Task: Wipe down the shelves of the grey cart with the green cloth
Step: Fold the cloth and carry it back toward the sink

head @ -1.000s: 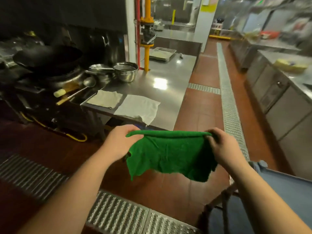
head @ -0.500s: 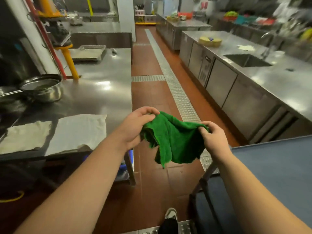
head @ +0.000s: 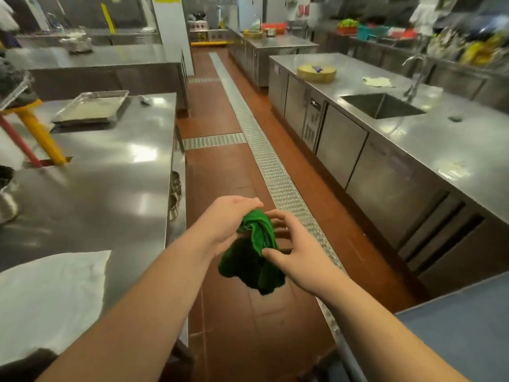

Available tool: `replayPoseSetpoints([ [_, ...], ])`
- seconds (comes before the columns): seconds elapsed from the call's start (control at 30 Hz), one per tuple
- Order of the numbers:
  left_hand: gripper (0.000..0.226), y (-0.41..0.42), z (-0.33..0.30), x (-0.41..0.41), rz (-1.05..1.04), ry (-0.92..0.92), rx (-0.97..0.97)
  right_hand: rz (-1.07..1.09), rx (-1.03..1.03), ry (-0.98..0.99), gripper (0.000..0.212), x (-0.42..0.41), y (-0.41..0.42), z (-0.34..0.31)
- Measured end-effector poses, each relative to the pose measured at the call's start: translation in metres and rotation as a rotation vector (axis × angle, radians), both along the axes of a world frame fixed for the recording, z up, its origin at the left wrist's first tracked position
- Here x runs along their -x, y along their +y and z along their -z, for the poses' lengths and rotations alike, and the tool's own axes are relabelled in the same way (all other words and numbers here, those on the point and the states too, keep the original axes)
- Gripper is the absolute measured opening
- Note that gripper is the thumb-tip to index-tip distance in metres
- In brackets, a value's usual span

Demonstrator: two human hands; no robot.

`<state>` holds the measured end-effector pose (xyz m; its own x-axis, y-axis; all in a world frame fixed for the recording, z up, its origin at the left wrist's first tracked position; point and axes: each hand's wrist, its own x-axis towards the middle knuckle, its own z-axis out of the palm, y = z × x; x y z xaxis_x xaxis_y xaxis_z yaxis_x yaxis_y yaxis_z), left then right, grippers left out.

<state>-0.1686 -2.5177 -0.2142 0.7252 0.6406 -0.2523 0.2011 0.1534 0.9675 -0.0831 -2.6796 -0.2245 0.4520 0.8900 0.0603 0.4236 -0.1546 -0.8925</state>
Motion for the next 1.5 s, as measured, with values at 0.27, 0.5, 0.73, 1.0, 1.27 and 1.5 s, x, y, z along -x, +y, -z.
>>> replayPoseSetpoints([
  [0.27, 0.023, 0.088, -0.001, -0.077, 0.016, -0.043, 0.128, 0.221, 0.022, -0.133, 0.023, -0.088, 0.090, 0.010],
  [0.5, 0.033, 0.200, -0.002, -0.153, 0.406, 0.158, -0.227, 0.408, 0.028, -0.302, 0.022, -0.188, 0.182, -0.012],
  [0.73, 0.042, 0.272, -0.025, -0.253, 0.716, 0.357, -0.793, 0.569, 0.028, -0.364, 0.026, -0.282, 0.245, -0.037],
  [1.0, 0.010, 0.344, -0.009, -0.375, 0.643, 0.304, -0.899, 0.697, 0.156, -0.485, 0.021, -0.414, 0.254, -0.028],
  [1.27, 0.009, 0.397, 0.016, -0.543, 0.558, 0.193, -0.985, 0.746, 0.198, -0.477, 0.007, -0.587, 0.278, 0.005],
  [1.5, 0.006, 0.454, 0.008, -0.674, 0.416, 0.129, -0.848, 0.502, 0.278, -0.392, 0.024, -0.728, 0.312, 0.011],
])
